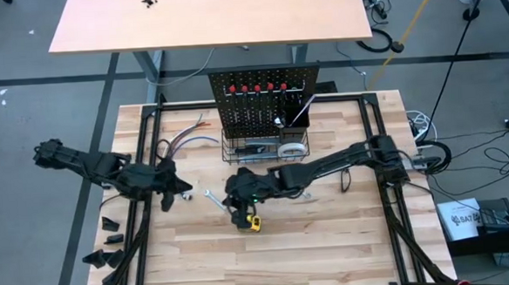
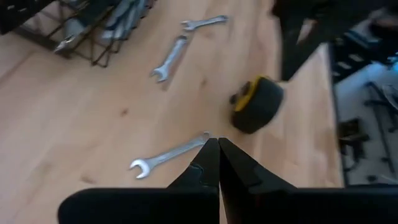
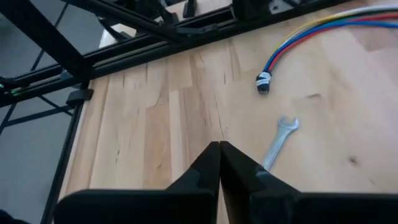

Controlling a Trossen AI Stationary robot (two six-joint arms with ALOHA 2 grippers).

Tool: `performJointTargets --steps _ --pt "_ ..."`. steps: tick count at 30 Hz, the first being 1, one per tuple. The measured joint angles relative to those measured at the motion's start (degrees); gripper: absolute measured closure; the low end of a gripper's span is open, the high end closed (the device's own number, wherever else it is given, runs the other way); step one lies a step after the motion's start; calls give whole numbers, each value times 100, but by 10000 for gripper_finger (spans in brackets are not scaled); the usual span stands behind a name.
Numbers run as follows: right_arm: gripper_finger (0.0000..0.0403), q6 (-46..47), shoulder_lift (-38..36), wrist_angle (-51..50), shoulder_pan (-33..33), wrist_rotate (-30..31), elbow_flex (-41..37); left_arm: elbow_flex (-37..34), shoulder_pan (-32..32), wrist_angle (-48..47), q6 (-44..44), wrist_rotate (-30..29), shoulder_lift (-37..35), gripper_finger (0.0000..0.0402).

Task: Hang tools onto peg board
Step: Move the measuring tape to the right side of the table

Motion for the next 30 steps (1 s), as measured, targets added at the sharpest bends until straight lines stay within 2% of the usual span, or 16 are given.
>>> performJointTargets --steps 7,14,19,23,30 --pt "401 86 729 -45 -137 -65 693 2 0 -82 419 150 -243 401" --pt "402 490 1283 -635 -184 22 1213 2 0 -124 614 171 -239 401" --pt "402 805 1465 -929 -174 20 1267 2 0 -127 892 269 -225 401" --pt "402 994 1503 -1224 -167 301 1269 4 0 -132 1056 282 -186 402" --pt "403 983 1564 -1219 -110 265 1267 7 0 -181 1062 280 -103 402"
